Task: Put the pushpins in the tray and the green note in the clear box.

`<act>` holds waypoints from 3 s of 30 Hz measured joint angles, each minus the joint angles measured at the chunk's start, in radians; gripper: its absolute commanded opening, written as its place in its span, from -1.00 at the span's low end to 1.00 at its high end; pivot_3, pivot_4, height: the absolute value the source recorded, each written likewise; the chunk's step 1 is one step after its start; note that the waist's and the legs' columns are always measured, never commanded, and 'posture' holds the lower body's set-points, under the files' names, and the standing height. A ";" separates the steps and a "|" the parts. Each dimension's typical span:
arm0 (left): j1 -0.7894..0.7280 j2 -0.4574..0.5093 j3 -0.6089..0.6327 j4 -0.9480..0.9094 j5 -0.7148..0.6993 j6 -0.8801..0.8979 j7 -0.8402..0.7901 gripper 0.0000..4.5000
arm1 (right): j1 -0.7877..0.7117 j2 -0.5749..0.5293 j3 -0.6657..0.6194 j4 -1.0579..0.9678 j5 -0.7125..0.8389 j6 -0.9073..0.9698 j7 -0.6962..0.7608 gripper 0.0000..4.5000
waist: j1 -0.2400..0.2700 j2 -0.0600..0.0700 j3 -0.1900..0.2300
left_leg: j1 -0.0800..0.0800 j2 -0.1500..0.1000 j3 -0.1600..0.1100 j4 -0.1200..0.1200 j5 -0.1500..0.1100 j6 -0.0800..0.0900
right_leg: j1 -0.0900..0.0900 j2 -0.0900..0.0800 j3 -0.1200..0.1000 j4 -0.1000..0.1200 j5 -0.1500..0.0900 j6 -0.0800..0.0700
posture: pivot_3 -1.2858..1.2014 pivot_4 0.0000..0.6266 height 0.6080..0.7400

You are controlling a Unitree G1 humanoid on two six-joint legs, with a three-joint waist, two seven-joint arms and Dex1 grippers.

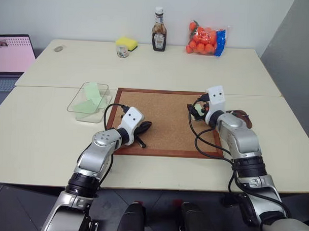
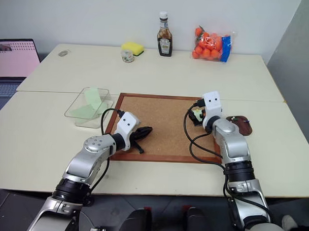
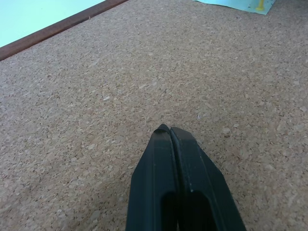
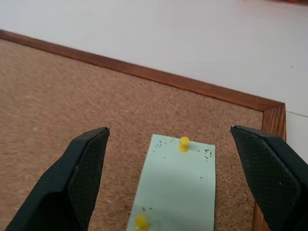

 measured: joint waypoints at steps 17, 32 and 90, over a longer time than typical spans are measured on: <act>0.008 0.000 -0.004 -0.025 0.016 0.012 0.002 -1.00 | -0.103 0.030 0.003 0.293 -0.038 -0.158 0.002 -0.15 | 0.000 0.000 0.000 | 0.000 0.000 0.000 0.000 0.000 0.000 | 0.000 0.000 0.000 -0.001 0.001 -0.002 | 0.03 -0.52 1.00; 0.010 0.001 -0.004 -0.028 0.019 0.012 0.001 -1.00 | -0.111 0.032 -0.007 0.337 -0.048 -0.181 -0.020 -1.00 | -0.001 0.000 0.000 | 0.000 0.000 0.000 -0.001 0.000 0.000 | 0.000 0.000 0.000 -0.001 0.001 -0.002 | 0.03 -0.52 1.00; 0.026 -0.010 -0.009 -0.055 0.034 0.027 -0.013 -1.00 | 0.292 -0.204 -0.237 -0.245 0.050 0.104 -0.068 -0.03 | 0.002 0.003 -0.002 | -0.001 -0.001 0.002 -0.001 -0.001 0.001 | 0.000 -0.001 0.000 -0.004 -0.002 0.004 | 0.03 -0.52 1.00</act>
